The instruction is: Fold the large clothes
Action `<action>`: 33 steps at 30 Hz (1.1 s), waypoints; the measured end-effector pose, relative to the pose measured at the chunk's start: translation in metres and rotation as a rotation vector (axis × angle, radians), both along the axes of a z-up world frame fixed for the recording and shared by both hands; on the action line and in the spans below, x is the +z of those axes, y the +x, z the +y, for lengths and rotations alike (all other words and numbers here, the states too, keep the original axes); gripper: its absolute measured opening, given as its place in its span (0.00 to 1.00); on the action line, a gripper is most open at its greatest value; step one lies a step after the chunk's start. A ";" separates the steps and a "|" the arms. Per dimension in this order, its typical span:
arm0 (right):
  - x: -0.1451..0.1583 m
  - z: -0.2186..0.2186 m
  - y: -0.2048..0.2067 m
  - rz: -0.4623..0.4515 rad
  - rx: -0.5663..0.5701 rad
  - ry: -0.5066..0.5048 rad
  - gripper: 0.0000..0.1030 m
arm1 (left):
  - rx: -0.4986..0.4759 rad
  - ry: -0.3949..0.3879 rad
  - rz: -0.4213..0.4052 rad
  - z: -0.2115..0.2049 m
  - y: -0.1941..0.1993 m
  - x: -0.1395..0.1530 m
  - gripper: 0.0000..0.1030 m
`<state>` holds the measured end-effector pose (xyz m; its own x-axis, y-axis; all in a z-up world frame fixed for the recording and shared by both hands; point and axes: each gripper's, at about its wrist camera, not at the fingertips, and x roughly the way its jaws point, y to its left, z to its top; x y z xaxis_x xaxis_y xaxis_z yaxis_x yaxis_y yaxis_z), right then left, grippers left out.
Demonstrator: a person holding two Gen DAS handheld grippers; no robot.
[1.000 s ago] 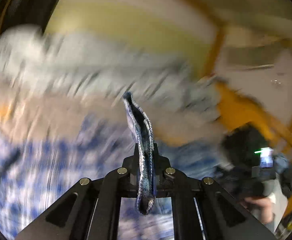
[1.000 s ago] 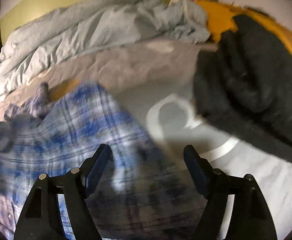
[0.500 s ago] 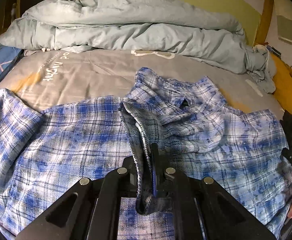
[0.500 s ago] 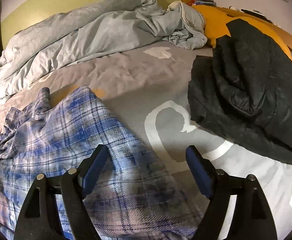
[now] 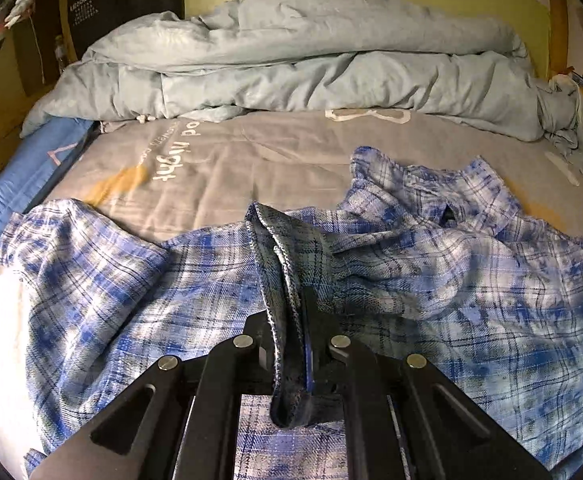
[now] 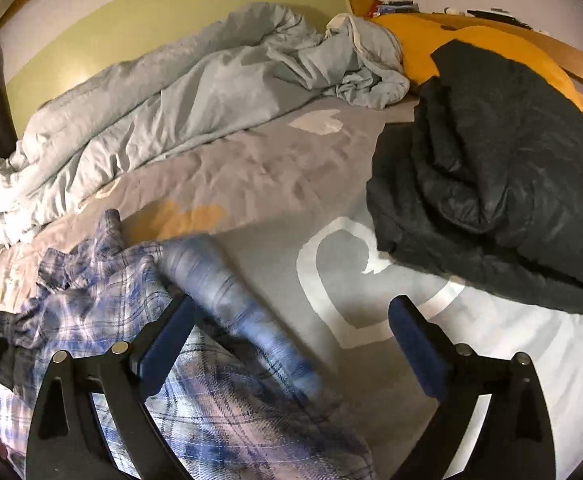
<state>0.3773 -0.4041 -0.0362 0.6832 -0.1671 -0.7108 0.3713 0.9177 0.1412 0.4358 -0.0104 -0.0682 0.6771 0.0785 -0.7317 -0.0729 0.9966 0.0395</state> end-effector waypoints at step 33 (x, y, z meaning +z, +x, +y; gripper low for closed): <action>-0.006 -0.019 0.078 0.125 0.242 -0.037 0.01 | 0.010 -0.103 -0.067 0.012 -0.010 0.019 0.10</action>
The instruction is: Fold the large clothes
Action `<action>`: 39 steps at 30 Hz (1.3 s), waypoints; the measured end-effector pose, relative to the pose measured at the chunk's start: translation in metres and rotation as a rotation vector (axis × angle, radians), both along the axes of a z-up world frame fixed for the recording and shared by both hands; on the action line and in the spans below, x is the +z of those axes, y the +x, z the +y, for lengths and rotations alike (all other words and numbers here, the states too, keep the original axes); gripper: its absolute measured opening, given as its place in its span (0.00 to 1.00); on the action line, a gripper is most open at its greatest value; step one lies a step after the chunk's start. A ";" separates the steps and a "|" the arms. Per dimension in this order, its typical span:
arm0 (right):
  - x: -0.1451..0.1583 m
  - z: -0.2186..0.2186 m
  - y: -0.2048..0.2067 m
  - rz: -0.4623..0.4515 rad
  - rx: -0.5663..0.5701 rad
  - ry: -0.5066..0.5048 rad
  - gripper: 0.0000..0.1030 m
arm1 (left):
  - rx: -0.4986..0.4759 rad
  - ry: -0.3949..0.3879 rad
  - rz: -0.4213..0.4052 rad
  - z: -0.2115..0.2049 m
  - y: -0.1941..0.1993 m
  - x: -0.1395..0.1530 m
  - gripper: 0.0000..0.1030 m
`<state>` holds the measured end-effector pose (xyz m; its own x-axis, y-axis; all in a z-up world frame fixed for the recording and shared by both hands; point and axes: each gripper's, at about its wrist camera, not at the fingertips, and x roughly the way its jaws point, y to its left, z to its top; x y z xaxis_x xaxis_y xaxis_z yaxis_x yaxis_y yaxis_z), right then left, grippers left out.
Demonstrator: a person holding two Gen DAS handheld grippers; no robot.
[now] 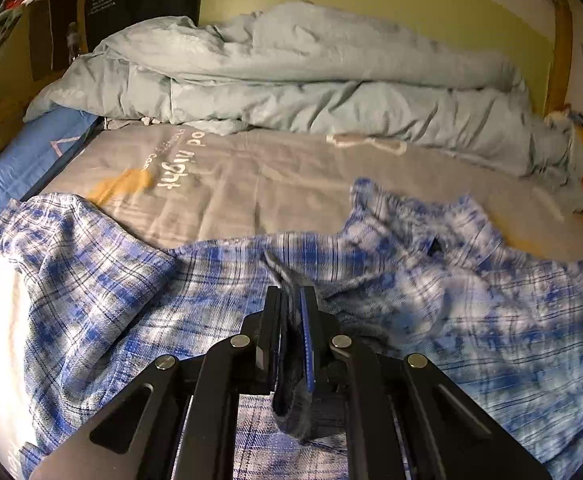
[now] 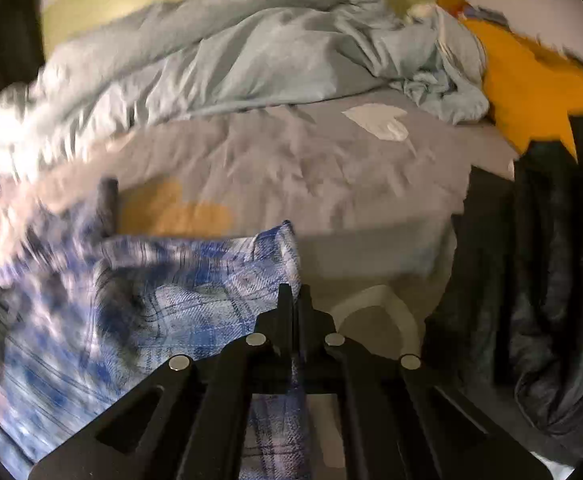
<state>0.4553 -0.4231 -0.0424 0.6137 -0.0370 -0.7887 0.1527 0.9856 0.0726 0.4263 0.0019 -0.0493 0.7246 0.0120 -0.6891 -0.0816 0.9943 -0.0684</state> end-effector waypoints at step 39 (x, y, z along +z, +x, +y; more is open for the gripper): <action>-0.019 -0.010 0.020 0.071 0.013 -0.103 0.00 | -0.056 0.034 0.037 -0.006 0.004 -0.004 0.10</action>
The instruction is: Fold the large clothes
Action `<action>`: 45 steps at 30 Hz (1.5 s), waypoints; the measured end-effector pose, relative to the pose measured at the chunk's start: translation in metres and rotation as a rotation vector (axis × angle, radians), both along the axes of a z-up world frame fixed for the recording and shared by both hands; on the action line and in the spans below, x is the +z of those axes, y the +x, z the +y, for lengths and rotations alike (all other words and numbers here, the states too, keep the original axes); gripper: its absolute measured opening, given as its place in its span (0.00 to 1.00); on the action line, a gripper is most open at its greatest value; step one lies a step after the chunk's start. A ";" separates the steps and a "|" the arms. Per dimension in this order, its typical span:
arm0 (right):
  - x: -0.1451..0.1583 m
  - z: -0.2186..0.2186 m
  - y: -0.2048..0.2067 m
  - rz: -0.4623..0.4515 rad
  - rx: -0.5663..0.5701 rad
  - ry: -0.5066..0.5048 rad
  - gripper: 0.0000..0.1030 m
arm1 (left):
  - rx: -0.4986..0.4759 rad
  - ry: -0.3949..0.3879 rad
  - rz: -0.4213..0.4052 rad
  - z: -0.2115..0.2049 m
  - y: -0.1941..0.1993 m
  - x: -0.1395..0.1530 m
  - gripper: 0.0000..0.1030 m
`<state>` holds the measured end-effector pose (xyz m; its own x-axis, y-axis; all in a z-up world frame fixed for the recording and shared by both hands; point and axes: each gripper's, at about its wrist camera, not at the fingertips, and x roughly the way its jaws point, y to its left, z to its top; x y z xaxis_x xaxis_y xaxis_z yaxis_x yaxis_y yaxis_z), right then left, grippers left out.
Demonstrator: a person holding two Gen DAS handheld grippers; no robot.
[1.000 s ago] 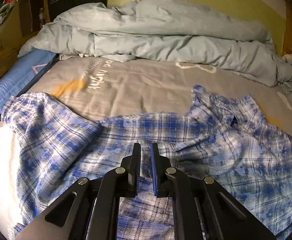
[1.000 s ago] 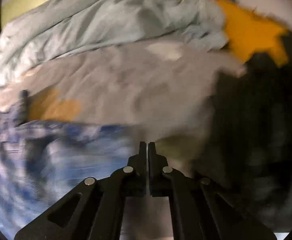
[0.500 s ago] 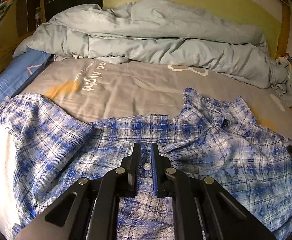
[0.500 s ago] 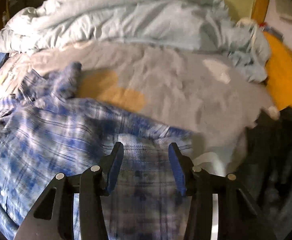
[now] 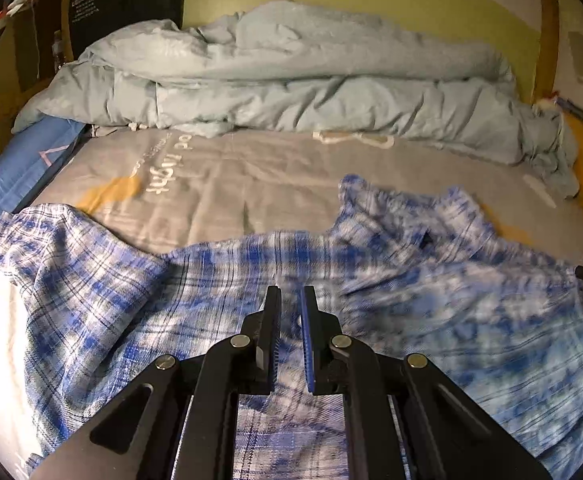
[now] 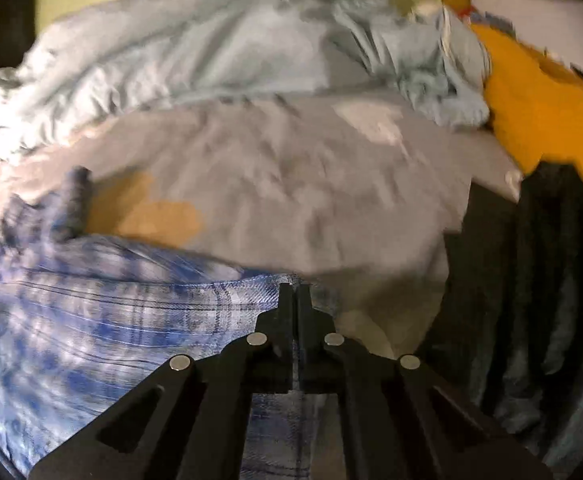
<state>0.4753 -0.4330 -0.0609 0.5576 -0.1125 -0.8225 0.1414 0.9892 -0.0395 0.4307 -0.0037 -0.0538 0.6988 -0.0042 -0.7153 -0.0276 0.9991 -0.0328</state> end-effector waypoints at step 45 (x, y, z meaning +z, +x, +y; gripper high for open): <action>0.055 0.197 -0.139 -0.468 0.097 -0.090 1.00 | -0.109 0.009 -0.388 -0.009 -0.069 0.083 1.00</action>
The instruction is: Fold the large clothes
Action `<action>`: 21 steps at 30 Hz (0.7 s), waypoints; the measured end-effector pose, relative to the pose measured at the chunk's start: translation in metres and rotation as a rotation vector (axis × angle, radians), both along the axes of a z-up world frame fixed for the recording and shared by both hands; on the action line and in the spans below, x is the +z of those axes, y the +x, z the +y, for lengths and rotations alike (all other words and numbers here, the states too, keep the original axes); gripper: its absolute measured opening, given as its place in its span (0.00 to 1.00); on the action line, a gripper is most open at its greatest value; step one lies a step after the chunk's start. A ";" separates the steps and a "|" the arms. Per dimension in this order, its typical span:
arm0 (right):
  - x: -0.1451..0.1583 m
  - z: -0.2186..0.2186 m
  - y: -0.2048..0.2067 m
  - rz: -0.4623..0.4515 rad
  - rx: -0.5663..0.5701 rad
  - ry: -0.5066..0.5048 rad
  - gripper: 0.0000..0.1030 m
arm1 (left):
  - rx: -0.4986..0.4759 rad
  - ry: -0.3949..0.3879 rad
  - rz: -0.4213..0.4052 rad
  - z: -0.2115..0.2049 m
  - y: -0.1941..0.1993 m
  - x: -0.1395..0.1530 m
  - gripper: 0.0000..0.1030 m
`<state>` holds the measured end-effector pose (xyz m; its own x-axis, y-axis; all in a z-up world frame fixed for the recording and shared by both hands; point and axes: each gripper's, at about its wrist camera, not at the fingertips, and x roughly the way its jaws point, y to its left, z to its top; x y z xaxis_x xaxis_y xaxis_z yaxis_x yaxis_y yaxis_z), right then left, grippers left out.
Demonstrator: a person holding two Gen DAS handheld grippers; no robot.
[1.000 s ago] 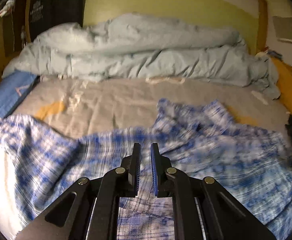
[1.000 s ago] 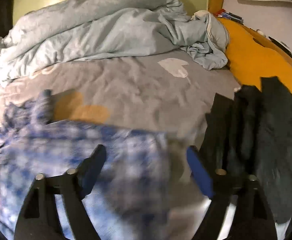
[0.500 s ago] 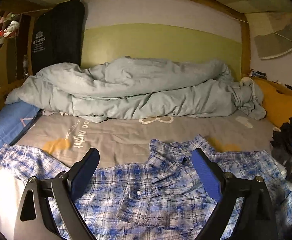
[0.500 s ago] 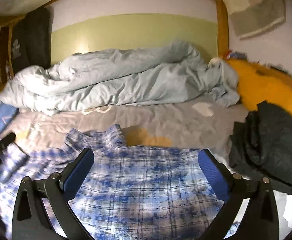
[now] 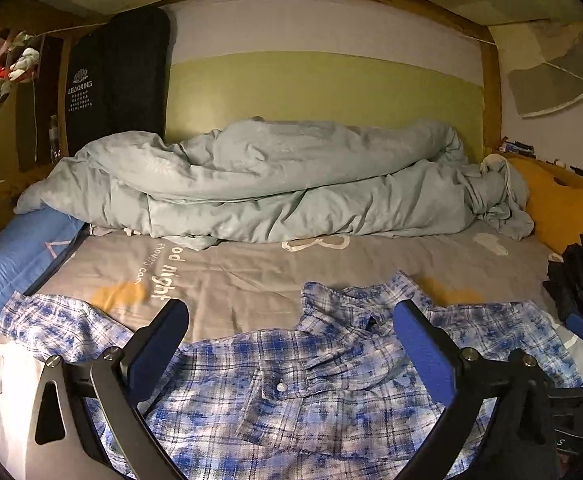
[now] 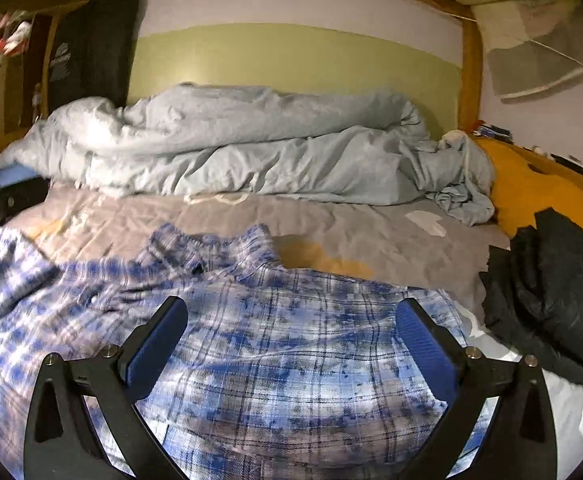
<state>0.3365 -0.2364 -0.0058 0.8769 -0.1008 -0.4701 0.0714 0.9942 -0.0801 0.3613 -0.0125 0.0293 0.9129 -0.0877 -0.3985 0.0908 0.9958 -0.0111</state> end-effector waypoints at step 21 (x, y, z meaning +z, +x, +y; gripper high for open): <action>0.012 -0.015 -0.009 -0.028 -0.052 0.023 1.00 | -0.072 0.065 0.017 0.071 -0.039 0.013 1.00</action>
